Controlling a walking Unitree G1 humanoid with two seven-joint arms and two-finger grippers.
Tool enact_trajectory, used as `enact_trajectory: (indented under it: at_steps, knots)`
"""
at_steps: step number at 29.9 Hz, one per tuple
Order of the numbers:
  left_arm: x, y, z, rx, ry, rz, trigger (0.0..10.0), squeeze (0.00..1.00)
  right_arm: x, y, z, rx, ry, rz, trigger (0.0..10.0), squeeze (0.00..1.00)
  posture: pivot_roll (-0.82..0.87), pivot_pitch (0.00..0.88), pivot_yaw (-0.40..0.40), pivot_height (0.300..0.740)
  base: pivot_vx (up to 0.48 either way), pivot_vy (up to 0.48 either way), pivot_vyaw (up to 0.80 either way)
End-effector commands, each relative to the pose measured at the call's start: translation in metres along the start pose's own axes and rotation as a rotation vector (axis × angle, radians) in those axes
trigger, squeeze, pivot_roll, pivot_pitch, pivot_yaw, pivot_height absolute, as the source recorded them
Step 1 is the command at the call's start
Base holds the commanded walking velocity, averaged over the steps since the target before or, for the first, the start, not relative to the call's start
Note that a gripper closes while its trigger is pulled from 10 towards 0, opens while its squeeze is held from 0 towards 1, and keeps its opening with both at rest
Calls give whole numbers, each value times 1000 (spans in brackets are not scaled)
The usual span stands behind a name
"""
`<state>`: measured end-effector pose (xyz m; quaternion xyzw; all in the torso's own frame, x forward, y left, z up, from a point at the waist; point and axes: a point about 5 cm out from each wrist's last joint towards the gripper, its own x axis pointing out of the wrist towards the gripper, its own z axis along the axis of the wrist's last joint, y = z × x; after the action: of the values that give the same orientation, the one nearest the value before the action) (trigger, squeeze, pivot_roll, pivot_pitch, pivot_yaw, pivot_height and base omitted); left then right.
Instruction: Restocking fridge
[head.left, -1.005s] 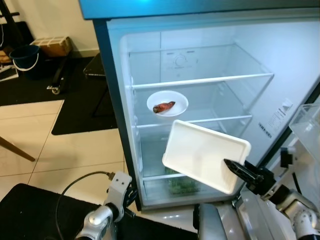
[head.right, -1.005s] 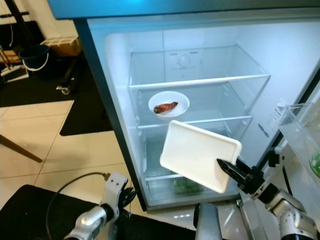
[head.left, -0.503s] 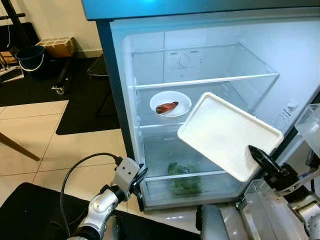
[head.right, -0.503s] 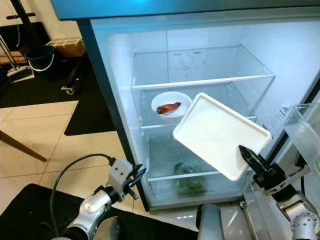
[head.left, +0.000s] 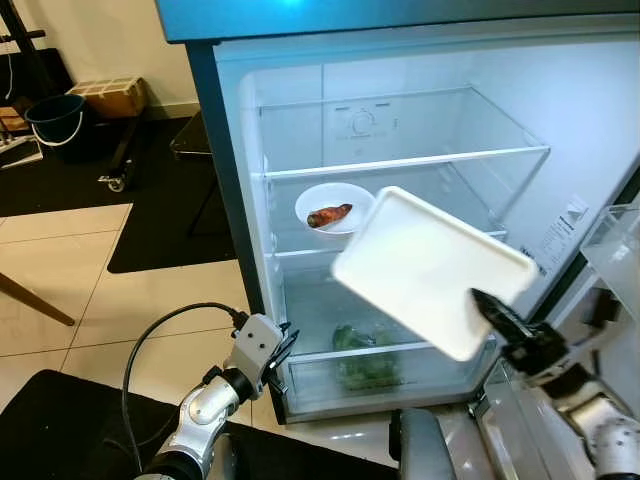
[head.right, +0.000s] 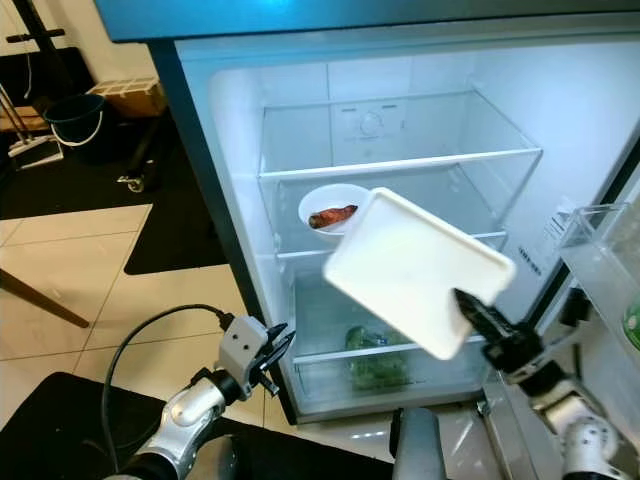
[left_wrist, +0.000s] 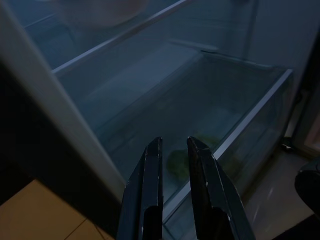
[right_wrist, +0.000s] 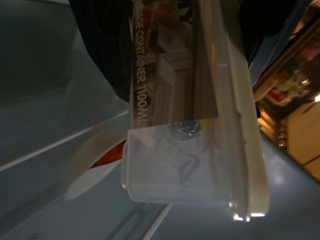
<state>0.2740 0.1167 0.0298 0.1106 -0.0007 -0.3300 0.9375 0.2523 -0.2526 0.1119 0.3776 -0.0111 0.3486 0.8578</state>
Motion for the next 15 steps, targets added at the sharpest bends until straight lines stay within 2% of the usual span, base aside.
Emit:
enact_trajectory:
  at_steps: [1,7,15]
  knots:
    - [-3,0,0,30,-6,-10,10000,0,7,8,2,-6,-6,54,10000,0,-103,0,33,431,0,0,0]
    - [-2,-1,1,33,-10,-9,10000,0,17,19,2,0,-27,120,10000,0,-103,0,34,431,0,0,0]
    - [-1,-2,1,37,-10,-18,10000,0,33,32,20,-46,-134,139,10000,0,-107,0,37,431,0,0,0]
